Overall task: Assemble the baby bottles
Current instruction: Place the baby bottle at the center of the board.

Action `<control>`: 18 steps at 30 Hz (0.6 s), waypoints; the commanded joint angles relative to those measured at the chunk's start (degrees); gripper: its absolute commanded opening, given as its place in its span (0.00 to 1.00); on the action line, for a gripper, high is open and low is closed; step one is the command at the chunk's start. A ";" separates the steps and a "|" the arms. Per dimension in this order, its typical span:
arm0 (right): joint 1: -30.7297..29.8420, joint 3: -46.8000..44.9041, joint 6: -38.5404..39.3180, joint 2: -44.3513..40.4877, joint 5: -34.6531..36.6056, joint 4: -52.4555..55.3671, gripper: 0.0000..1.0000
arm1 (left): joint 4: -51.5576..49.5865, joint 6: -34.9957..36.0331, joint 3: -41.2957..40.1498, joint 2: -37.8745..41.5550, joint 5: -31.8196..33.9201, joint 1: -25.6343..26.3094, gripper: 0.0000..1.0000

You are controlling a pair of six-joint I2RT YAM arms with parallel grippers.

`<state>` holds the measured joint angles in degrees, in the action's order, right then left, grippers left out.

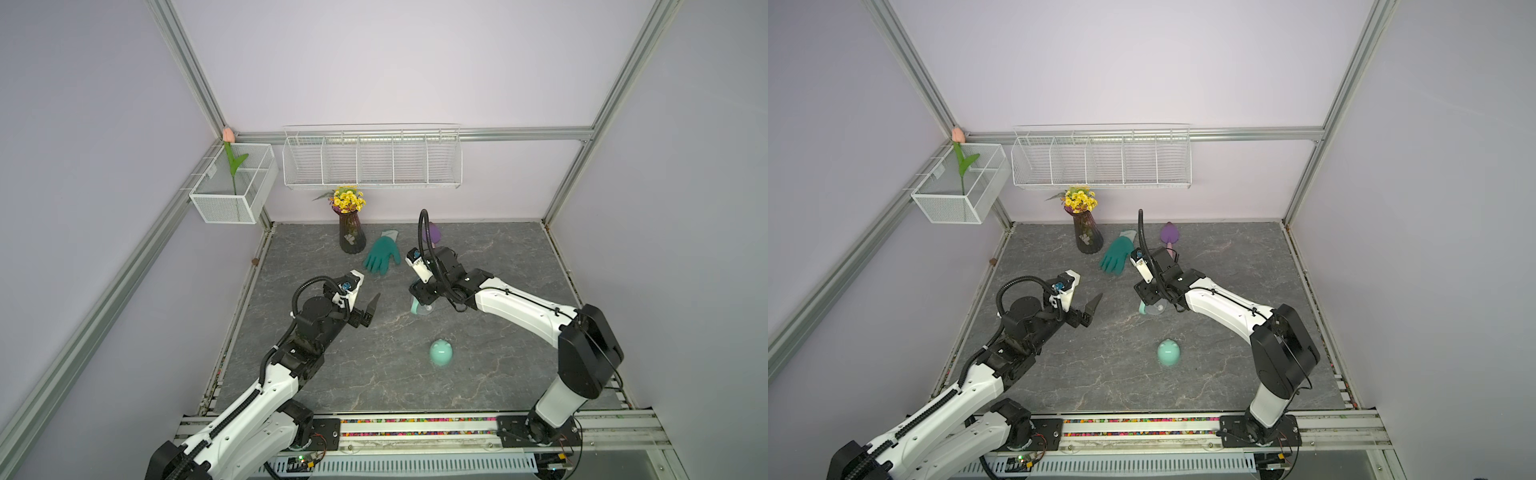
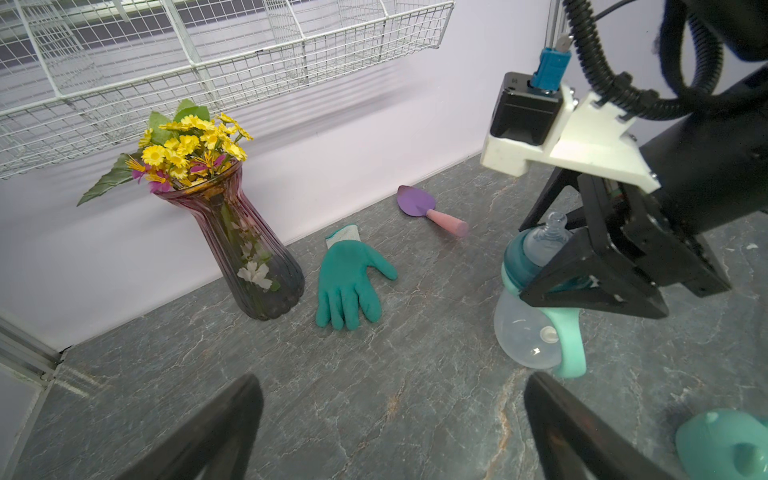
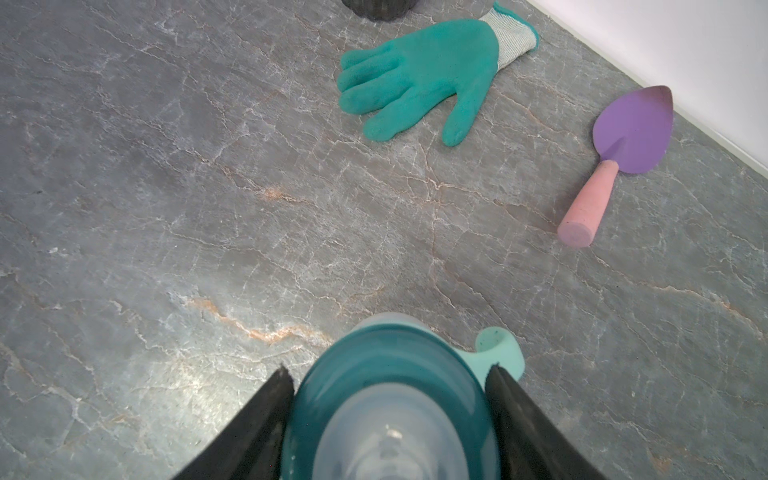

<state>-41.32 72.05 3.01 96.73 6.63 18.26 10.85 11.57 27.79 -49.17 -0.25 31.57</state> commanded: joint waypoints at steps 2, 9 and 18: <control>0.33 -2.91 -1.38 -2.56 -0.22 0.33 0.64 | 0.05 0.10 -0.19 -0.33 -0.95 -0.01 0.99; 0.32 -4.90 -1.64 -4.35 0.39 0.37 0.72 | -0.12 0.19 0.15 -1.17 -1.55 -0.02 0.99; 0.85 -4.20 -1.51 -3.89 1.31 -0.12 0.82 | -0.83 0.39 0.59 -1.39 -2.03 0.01 0.99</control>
<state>-41.01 68.53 1.72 93.60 6.90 17.98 10.61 11.60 27.79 -50.41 -1.54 31.57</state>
